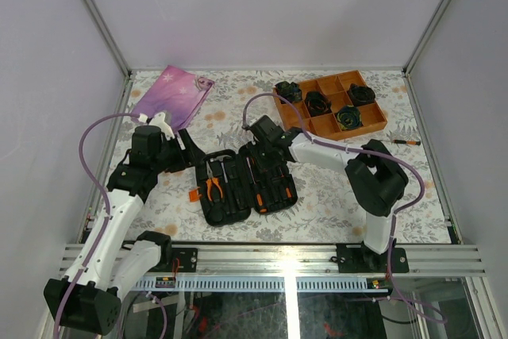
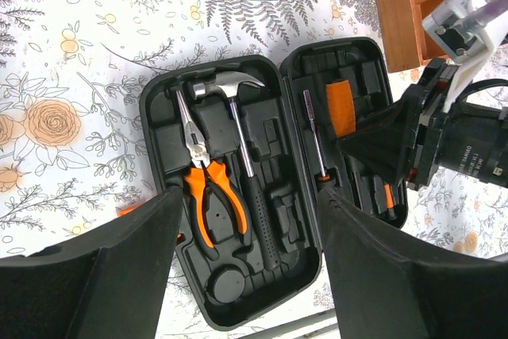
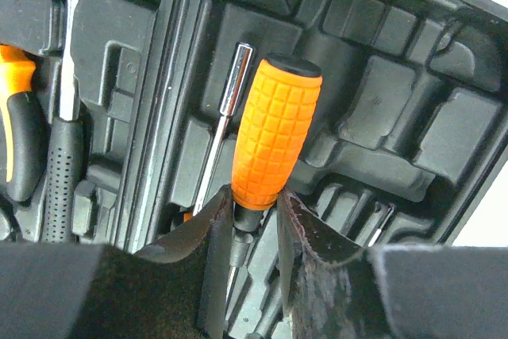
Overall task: Sort the tools into containers
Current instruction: Place the screwdriver in the storage box.
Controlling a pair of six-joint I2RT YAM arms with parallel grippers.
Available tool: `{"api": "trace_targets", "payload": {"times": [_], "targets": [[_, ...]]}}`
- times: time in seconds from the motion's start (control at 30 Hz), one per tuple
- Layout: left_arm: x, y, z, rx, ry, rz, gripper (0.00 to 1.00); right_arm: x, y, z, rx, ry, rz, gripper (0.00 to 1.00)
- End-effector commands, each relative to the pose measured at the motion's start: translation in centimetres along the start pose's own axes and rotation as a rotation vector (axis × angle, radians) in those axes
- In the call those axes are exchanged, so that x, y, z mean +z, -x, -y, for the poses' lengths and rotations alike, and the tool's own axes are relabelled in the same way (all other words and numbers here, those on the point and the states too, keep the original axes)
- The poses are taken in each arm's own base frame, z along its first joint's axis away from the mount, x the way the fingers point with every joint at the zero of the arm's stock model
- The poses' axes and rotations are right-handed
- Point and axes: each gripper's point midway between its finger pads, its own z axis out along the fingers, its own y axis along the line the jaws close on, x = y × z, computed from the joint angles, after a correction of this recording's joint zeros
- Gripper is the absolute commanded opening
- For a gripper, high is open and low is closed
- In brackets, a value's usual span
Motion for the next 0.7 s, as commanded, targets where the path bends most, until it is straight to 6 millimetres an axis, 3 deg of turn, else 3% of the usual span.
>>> {"api": "trace_targets", "payload": {"times": [0.0,0.5,0.67], "targets": [[0.1,0.8,0.5,0.025,-0.039,0.039,0.67,-0.4,2.0,-0.2,-0.018,-0.025,0.040,0.08],[0.3,0.7,0.7,0.026,-0.049,0.030,0.67,1.2,2.7,1.2,-0.004,-0.110,0.041,0.19],[0.3,0.7,0.7,0.026,-0.051,0.028,0.67,1.6,2.5,1.5,0.009,-0.127,0.037,0.31]]}}
